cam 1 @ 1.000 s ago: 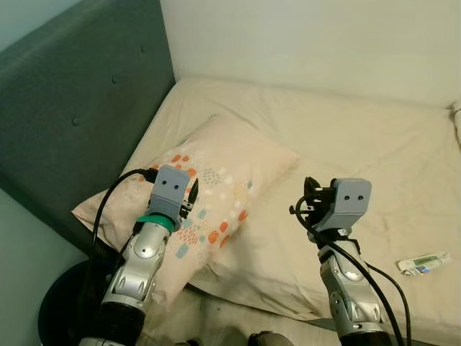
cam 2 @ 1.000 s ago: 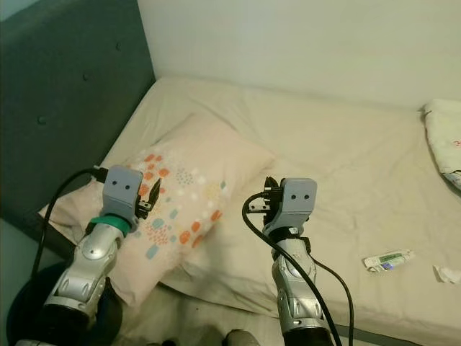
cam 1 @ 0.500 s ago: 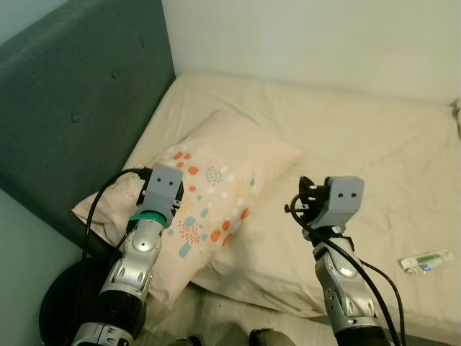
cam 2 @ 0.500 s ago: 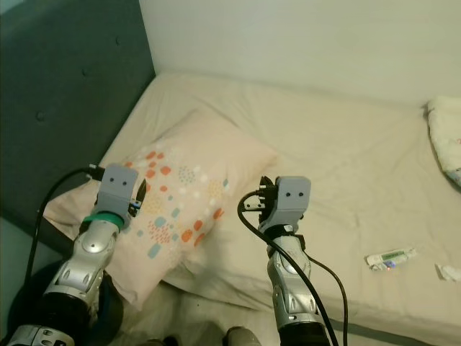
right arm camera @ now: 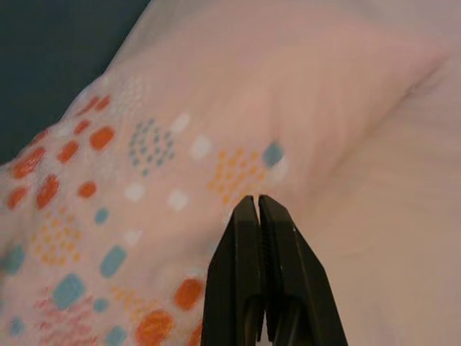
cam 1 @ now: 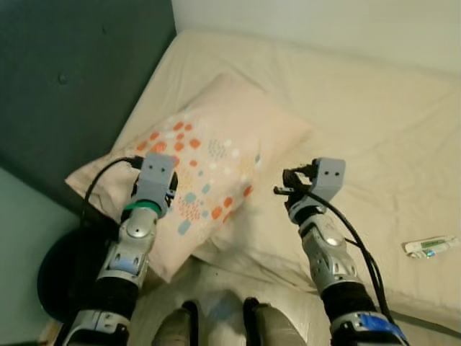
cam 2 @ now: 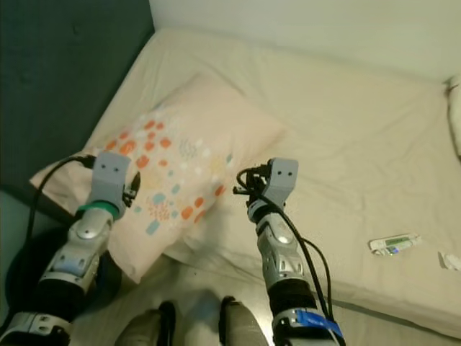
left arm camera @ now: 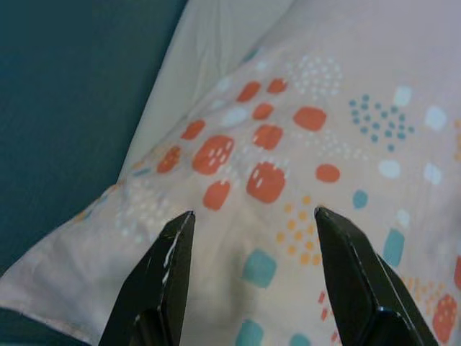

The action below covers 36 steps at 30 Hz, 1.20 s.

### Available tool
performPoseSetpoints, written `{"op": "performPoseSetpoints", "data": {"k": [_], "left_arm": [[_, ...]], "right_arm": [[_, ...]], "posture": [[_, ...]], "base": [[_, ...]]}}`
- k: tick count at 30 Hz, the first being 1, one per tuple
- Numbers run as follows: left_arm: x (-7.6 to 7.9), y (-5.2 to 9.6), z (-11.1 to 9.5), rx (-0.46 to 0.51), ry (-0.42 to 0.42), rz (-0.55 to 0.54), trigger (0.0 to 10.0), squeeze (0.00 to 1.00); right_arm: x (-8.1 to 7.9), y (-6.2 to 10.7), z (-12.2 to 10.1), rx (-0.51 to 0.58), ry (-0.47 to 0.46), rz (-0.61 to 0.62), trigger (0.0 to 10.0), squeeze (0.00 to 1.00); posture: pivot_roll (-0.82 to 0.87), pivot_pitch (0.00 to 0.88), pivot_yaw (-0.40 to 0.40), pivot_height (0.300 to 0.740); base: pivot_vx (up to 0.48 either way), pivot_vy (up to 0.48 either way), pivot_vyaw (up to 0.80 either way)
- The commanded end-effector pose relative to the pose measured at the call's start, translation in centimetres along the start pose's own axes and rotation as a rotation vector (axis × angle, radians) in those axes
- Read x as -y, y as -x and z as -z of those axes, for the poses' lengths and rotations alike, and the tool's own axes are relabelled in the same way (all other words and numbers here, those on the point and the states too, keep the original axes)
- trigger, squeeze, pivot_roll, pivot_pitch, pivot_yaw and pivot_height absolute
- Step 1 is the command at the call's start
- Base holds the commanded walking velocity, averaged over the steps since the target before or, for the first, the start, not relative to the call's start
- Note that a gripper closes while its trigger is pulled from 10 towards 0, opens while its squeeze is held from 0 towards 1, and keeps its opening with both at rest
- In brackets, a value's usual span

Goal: Clean up the room

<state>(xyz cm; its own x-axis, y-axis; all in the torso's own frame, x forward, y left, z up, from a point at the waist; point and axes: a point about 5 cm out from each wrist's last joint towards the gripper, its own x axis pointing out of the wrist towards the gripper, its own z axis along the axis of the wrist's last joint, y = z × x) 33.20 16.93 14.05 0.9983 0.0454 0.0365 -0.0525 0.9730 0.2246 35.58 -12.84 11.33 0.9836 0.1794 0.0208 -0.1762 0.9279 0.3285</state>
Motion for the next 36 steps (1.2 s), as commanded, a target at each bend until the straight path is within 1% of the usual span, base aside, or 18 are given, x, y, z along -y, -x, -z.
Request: {"op": "performPoseSetpoints", "data": {"k": [1, 3, 4, 5, 6, 8, 11, 12, 13, 15, 17, 18, 19, 22, 23, 28, 34, 36], "left_arm": [[-0.7, 0.9, 0.8, -0.042, 0.022, 0.0, 10.0, 0.0], [-1.6, 1.9, 0.6, -0.053, 0.035, -0.017, 10.0, 0.0], [-1.6, 1.9, 0.6, -0.053, 0.035, -0.017, 10.0, 0.0], [-2.2, 2.9, 0.8, -0.081, 0.031, -0.028, 10.0, 0.0], [-2.4, 3.5, 1.3, -0.115, 0.013, -0.021, 10.0, 0.0], [-2.5, 4.4, 2.4, -0.178, 0.013, -0.018, 10.0, 0.0], [-2.6, 4.7, 3.0, -0.222, 0.025, -0.018, 10.0, 0.0], [-2.4, 4.9, 3.8, -0.311, 0.146, -0.03, 10.0, 0.0], [-2.4, 4.9, 3.8, -0.311, 0.146, -0.03, 10.0, 0.0], [-2.1, 4.6, 4.2, -0.366, 0.271, -0.025, 10.0, 0.0], [-1.9, 4.0, 4.3, -0.375, 0.31, -0.03, 10.0, 0.04], [-1.8, 3.4, 4.5, -0.384, 0.345, -0.04, 10.0, 1.0], [-1.7, 2.8, 4.9, -0.399, 0.357, -0.06, 10.0, 1.0], [-1.8, 2.6, 4.9, -0.414, 0.356, -0.071, 10.0, 1.0], [-1.9, 2.0, 5.1, -0.426, 0.361, -0.1, 10.0, 1.0], [-2.2, -0.5, 5.0, -0.446, 0.482, -0.18, 10.0, 1.0], [-2.7, -1.2, 5.3, -0.437, 0.51, -0.21, 10.0, 1.0], [-2.3, -1.5, 5.4, -0.422, 0.626, -0.154, 10.0, 1.0]], "right_arm": [[0.2, 0.2, 1.2, -0.056, -0.078, -0.001, 10.0, 0.0], [0.2, -0.4, 1.7, -0.108, -0.178, 0.013, 10.0, 0.0], [0.2, -0.4, 1.7, -0.108, -0.178, 0.013, 10.0, 0.0], [0.5, -0.6, 2.3, -0.153, -0.26, 0.049, 10.0, 0.0], [0.4, -0.7, 2.5, -0.17, -0.29, 0.043, 10.0, 0.0], [0.3, -0.8, 2.8, -0.199, -0.317, 0.046, 10.0, 0.0], [0.3, -0.9, 2.8, -0.21, -0.36, 0.051, 10.0, 0.0], [0.3, -1.2, 2.6, -0.224, -0.422, 0.061, 10.0, 0.0], [0.3, -1.2, 2.6, -0.224, -0.422, 0.061, 10.0, 0.0], [0.3, -1.5, 2.3, -0.233, -0.427, 0.062, 10.0, 0.0], [0.3, -1.7, 2.0, -0.228, -0.405, 0.057, 10.0, 0.0], [0.3, -1.9, 1.6, -0.219, -0.39, 0.05, 10.0, 0.0], [0.2, -2.1, 1.3, -0.209, -0.372, 0.04, 10.0, 0.0], [0.2, -2.2, 1.1, -0.204, -0.368, 0.032, 10.0, 0.0], [0.2, -2.2, 0.9, -0.198, -0.362, 0.021, 10.0, 0.0], [1.4, -1.8, 1.0, -0.188, -0.342, 0.024, 10.0, 0.0], [1.9, -1.6, 0.7, -0.158, -0.333, 0.021, 10.0, 0.0], [1.4, -1.6, 0.2, -0.112, -0.278, -0.041, 10.0, 0.0]], "posture": [[0.14, 0.384, 0.043, 0.74], [0.15, 0.394, 0.037, 0.74], [0.15, 0.394, 0.037, 0.74], [0.19, 0.409, 0.028, 0.74], [0.21, 0.421, 0.019, 0.74], [0.21, 0.43, 0.011, 0.74], [0.21, 0.434, 0.008, 0.74], [0.21, 0.444, 0.001, 0.74], [0.21, 0.444, 0.001, 0.74], [0.2, 0.45, -0.004, 0.74], [0.18, 0.452, -0.007, 0.74], [0.18, 0.452, -0.008, 0.74], [0.16, 0.454, -0.01, 0.74], [0.16, 0.455, -0.011, 0.74], [0.14, 0.455, -0.011, 0.74], [0.1, 0.465, -0.004, 0.74], [0.08, 0.472, 0.003, 0.74], [0.04, 0.475, 0.003, 0.74]], "base": [[0.0, 0.0, 0.0], [0.0, 0.0, 0.0], [0.0, 0.0, 0.0], [0.0, 0.0, 0.0], [0.0, 0.0, 0.0], [0.0, 0.0, 0.0], [0.0, 0.0, 0.0], [0.0, 0.0, 0.0], [0.0, 0.0, 0.0], [0.0, 0.0, 0.0], [0.0, 0.0, 0.0], [0.0, 0.0, 0.0], [0.0, 0.0, 0.0], [0.0, 0.0, 0.0], [0.0, 0.0, 0.0], [0.0, 0.0, 0.0], [0.0, 0.0, 0.0], [0.0, 0.0, 0.0]]}}
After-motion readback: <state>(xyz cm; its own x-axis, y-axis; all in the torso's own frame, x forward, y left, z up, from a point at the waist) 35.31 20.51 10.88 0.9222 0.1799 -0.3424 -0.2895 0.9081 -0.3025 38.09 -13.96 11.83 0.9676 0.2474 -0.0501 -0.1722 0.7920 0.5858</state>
